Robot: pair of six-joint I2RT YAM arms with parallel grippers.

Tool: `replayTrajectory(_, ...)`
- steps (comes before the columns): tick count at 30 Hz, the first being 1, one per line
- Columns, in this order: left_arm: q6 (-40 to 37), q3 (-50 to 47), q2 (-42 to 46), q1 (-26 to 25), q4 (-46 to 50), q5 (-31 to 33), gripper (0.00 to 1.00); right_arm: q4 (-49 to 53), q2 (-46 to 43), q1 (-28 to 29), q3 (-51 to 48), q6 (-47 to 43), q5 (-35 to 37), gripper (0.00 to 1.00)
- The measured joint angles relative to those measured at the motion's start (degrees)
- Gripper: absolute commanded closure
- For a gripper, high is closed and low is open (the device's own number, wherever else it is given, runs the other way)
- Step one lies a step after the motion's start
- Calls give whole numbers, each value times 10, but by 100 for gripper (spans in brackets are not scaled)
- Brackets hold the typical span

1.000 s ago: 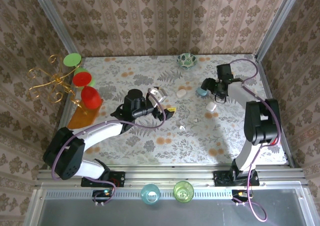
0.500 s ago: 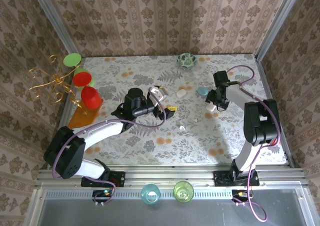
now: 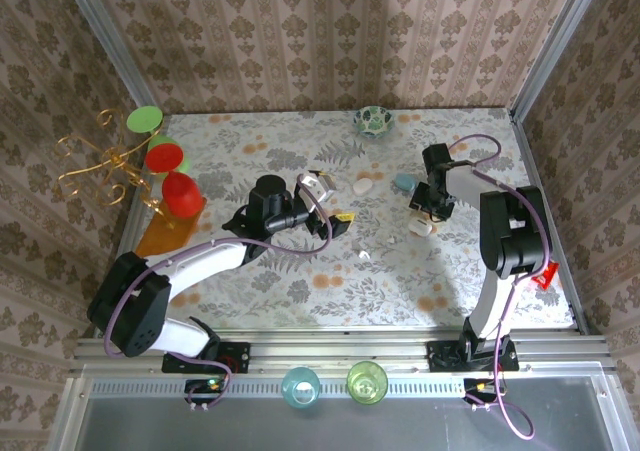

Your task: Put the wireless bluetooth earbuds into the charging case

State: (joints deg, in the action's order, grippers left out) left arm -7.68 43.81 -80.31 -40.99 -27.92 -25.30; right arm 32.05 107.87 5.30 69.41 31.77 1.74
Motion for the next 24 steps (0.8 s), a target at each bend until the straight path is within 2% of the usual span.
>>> replayTrajectory(4,2,5,0,-4,0,0,0,-1,-6,0,-4,-13,-20,32)
replayTrajectory(9,4,5,-3,-7,-2,0,0,-2,-40,0,-29,-23,-57,29)
replayTrajectory(17,4,6,-15,-7,-9,0,0,-10,-73,11,-83,-45,-127,30)
replayTrajectory(24,4,8,-19,-7,-19,-2,0,12,-85,48,-91,-82,-109,39)
